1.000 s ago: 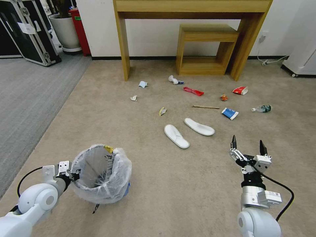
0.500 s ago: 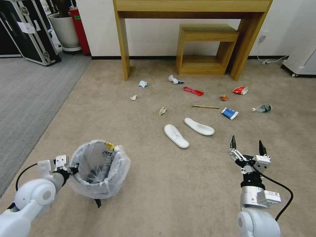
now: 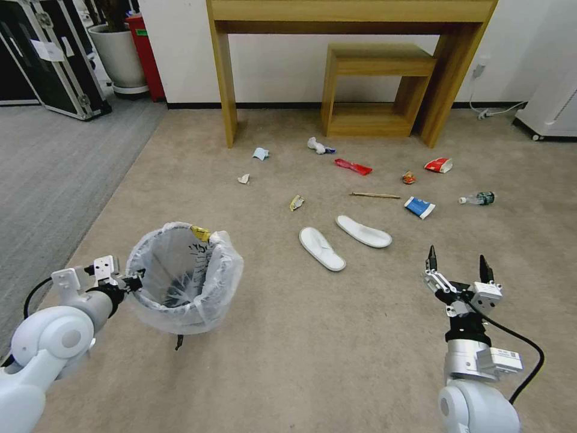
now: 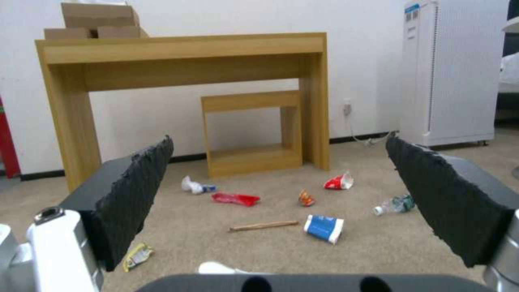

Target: Pick up the trash bin and place the garbage on the floor into it.

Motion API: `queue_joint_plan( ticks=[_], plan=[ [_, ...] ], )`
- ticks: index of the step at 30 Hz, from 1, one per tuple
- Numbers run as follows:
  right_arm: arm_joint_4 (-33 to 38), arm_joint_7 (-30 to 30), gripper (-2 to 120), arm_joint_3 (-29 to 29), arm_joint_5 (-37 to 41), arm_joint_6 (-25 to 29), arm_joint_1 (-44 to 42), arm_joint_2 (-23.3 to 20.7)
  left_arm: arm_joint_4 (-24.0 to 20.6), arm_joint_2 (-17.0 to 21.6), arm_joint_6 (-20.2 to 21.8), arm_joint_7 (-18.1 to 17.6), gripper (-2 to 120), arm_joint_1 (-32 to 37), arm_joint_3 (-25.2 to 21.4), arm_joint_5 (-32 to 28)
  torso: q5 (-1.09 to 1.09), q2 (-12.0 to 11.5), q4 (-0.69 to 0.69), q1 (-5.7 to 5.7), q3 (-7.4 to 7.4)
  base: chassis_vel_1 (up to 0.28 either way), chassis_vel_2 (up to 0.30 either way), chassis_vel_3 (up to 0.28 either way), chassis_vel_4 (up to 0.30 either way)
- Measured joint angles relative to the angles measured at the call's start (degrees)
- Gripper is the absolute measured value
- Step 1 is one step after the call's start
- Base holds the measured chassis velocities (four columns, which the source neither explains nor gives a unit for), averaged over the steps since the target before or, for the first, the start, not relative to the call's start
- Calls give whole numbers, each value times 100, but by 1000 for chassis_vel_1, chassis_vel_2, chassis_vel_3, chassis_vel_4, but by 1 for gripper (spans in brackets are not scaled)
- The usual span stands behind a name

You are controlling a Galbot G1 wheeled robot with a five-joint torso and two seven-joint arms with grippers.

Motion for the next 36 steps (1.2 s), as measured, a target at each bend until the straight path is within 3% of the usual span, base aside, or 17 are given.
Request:
queue_joint_plan(
  ticks=[14, 36],
  plan=[
    [130, 9, 100, 125, 156, -8, -4, -23, -196, 211, 48, -10, 0, 234, -238, -148, 0, 0, 0, 0, 0, 0, 0, 0, 0],
    [219, -8, 100, 364, 192, -79, -133, -136, -84, 46, 47, 15, 0, 159, -149, -96, 0, 0, 0, 0, -1, -6, 4, 5, -6]
  ],
)
